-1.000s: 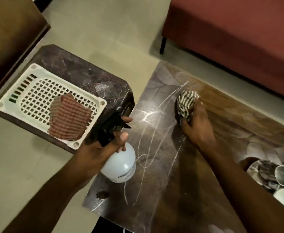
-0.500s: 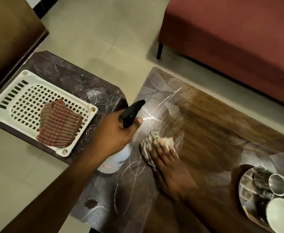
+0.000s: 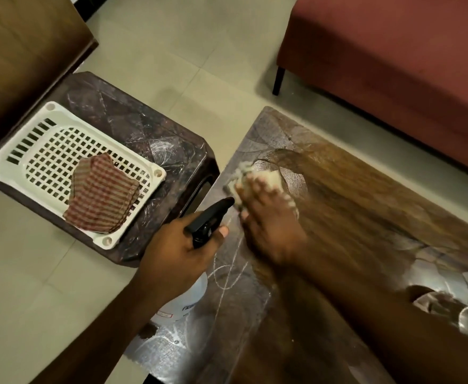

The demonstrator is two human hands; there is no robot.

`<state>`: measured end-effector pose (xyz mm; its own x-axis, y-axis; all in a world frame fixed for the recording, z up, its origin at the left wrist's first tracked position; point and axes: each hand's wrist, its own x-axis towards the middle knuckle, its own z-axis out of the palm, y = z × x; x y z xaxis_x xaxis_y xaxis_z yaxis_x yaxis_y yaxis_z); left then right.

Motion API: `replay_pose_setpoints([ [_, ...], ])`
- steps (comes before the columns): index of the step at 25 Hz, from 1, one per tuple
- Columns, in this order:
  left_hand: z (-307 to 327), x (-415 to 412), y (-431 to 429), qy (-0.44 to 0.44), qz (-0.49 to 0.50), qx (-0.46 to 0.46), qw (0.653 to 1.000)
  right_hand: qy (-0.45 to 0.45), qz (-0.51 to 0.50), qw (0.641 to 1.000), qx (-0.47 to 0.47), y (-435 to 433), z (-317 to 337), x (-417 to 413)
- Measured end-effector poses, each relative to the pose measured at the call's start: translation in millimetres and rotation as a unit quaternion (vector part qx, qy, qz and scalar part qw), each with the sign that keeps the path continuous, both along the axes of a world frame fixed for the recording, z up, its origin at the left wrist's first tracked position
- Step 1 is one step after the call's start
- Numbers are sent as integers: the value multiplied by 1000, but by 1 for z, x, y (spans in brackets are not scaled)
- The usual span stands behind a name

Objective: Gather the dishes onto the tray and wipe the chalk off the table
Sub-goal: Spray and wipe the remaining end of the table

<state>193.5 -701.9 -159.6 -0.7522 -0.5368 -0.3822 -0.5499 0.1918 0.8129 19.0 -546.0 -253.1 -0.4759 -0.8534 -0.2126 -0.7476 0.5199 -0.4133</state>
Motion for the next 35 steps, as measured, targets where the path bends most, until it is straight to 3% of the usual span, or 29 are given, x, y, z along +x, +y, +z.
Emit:
replay_pose_setpoints([
  [2,1,3,2,16,8,9,1000,-6,261,965,2,21,-4,33],
  [3,3,4,2,21,10,6,1000,4,346,938,7,25,-2,19],
  [4,3,5,1,21,9,5,1000,20,367,930,13,23,-2,-8],
  [5,2,6,0,17,10,6,1000,44,322,945,31,17,-1,-37],
  [7,1,6,-4,-2,17,16,1000,71,81,993,51,-8,8,-101],
  [9,0,9,-6,-13,26,17,999,43,-118,991,47,-37,14,-144],
  [10,0,10,-7,-13,30,17,999,25,-145,988,45,-51,15,-141],
  [11,0,11,-7,-10,36,17,999,16,-118,992,47,-63,13,-126],
  [13,1,10,-6,-2,41,12,999,11,78,996,43,-71,5,-78],
  [15,-1,11,-5,-6,40,-4,999,5,314,949,26,-59,-2,-45],
  [16,-2,11,-4,-10,40,-10,999,25,369,929,12,-56,-5,-46],
  [18,-5,16,-3,-12,46,-8,999,51,292,955,0,-64,-5,-78],
  [20,-5,27,0,-8,42,13,999,73,69,995,10,-78,-3,-118],
  [23,-2,48,5,-18,43,36,998,52,-165,985,26,-86,6,-154],
  [26,0,71,8,-30,52,42,997,40,-143,989,19,-51,4,-85],
  [29,5,89,9,-14,47,30,998,25,99,994,31,27,6,21],
  [31,8,103,9,-15,38,6,999,20,192,980,44,59,11,37],
  [33,12,124,12,-20,20,-12,1000,28,80,995,50,80,13,39],
  [35,15,150,17,-38,-1,-27,999,20,-164,986,24,98,13,53],
])
